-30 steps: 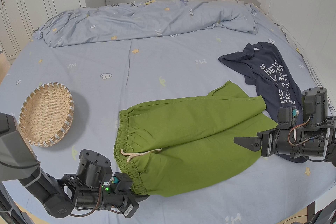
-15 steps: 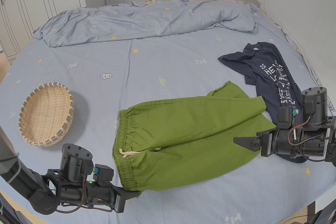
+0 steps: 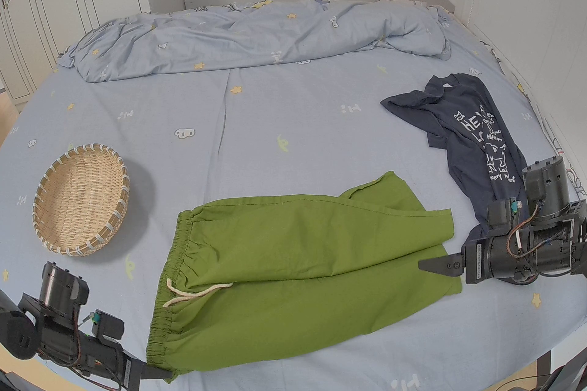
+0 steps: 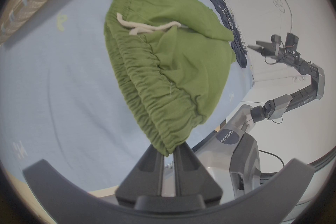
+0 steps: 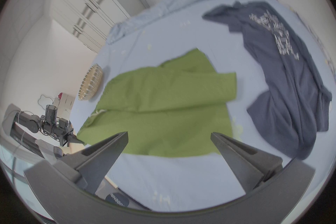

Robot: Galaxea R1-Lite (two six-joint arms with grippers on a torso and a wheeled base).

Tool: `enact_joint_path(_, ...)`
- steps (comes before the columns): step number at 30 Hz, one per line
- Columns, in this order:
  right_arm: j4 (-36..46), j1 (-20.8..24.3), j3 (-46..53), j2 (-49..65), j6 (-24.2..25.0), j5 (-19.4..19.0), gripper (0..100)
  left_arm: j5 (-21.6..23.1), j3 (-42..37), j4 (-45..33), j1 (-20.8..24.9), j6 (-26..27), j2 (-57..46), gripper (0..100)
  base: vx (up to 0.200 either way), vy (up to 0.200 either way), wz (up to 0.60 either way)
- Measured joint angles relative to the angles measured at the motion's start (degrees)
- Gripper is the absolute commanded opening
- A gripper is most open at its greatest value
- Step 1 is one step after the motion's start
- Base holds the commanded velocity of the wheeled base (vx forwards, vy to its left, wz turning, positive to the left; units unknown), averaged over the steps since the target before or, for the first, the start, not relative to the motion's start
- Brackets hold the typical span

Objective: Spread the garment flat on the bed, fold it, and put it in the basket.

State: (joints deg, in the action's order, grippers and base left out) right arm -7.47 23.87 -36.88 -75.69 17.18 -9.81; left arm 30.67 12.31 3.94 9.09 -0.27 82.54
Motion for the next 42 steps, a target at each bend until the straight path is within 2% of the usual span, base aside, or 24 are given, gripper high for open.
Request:
enact_joint_path(4,6.52,-7.08,-0.99,-1.16,-0.67,-6.88,100,0.99,-0.05,-1.78,-6.38,5.06,-0.66,0,0.0,0.0,0.0)
enact_joint_path(9,8.4,-16.07,-1.16,-4.6,-4.16,-15.82,100,1.71,0.37,-2.57,-9.39,7.95,0.34,0,0.0,0.0,0.0)
enact_joint_path(12,8.92,-19.36,-0.68,-7.96,-7.08,-19.2,100,2.06,0.99,-2.71,-10.25,8.86,1.17,0,0.0,0.0,0.0)
enact_joint_path(18,9.35,-21.04,0.94,-12.65,-11.65,-23.74,100,2.26,1.94,-2.72,-10.98,9.44,2.55,0,0.0,0.0,0.0)
enact_joint_path(32,9.02,-21.61,0.35,-19.72,-14.17,-30.44,100,2.3,4.05,-1.87,-12.79,9.44,5.16,0,0.0,0.0,0.0)
enact_joint_path(42,8.95,-21.97,-2.21,-22.93,-14.09,-35.6,100,2.3,4.72,-1.83,-13.58,9.48,6.38,0,0.0,0.0,0.0)
